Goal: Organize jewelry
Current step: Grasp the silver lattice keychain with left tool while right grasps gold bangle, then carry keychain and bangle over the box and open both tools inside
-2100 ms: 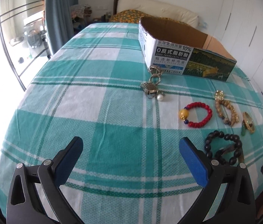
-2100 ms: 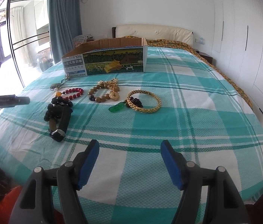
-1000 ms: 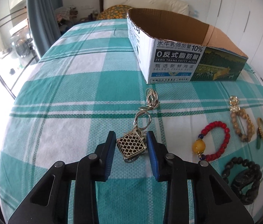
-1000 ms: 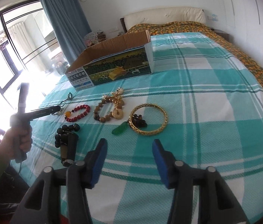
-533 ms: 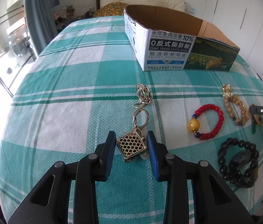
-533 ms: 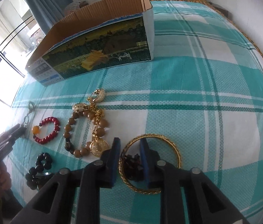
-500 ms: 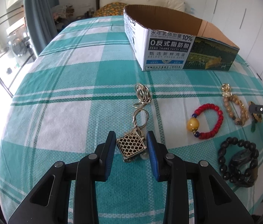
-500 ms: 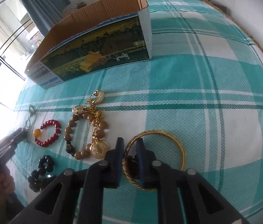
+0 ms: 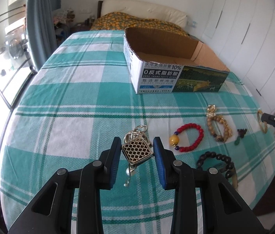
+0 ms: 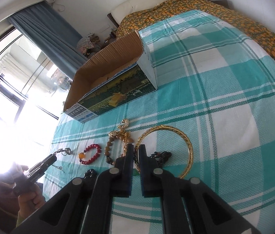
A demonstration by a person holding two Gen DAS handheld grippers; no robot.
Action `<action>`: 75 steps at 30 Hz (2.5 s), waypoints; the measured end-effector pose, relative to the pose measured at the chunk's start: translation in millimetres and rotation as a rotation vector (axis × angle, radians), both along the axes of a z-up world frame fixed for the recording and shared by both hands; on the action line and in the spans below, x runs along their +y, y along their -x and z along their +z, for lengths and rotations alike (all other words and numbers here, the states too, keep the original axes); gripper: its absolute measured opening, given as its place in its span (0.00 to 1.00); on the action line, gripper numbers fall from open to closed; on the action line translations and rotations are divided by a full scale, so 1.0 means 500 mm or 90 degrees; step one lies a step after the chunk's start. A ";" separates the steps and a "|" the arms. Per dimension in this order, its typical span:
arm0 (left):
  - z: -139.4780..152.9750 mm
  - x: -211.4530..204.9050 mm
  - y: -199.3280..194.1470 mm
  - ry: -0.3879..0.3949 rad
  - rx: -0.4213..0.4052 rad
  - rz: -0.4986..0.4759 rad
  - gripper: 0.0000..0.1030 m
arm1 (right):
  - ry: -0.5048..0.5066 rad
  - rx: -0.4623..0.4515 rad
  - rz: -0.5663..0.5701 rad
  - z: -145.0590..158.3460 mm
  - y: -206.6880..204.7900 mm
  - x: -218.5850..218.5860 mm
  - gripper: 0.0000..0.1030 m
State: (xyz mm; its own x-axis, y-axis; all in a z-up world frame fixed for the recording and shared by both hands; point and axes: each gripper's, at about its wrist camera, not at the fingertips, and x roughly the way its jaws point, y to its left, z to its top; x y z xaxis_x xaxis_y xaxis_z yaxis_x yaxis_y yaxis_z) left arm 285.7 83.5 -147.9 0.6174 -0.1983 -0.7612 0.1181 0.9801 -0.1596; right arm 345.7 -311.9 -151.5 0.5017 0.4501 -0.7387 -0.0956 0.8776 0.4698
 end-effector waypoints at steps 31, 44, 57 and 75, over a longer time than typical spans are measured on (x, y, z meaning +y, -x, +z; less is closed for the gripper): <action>0.128 -0.006 0.012 0.046 -0.025 -0.025 0.32 | 0.121 -0.053 0.119 0.061 0.057 0.096 0.05; 0.210 -0.032 -0.030 0.054 -0.031 -0.045 0.32 | 0.140 -0.099 0.165 0.141 0.017 0.132 0.05; 0.322 -0.097 -0.198 0.034 -0.075 -0.060 0.32 | 0.184 -0.151 0.189 0.280 -0.181 0.191 0.05; 0.132 -0.183 -0.448 -0.009 0.034 -0.050 0.34 | 0.325 -0.061 0.197 0.074 -0.497 0.277 0.10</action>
State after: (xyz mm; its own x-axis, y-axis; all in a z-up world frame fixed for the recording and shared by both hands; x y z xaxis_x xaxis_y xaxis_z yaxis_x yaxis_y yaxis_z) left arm 509.8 -8.1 -81.9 0.5590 -0.2339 -0.7955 0.1861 0.9703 -0.1545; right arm 594.2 -173.4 -114.4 0.4790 0.1870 -0.8577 -0.4043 0.9142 -0.0265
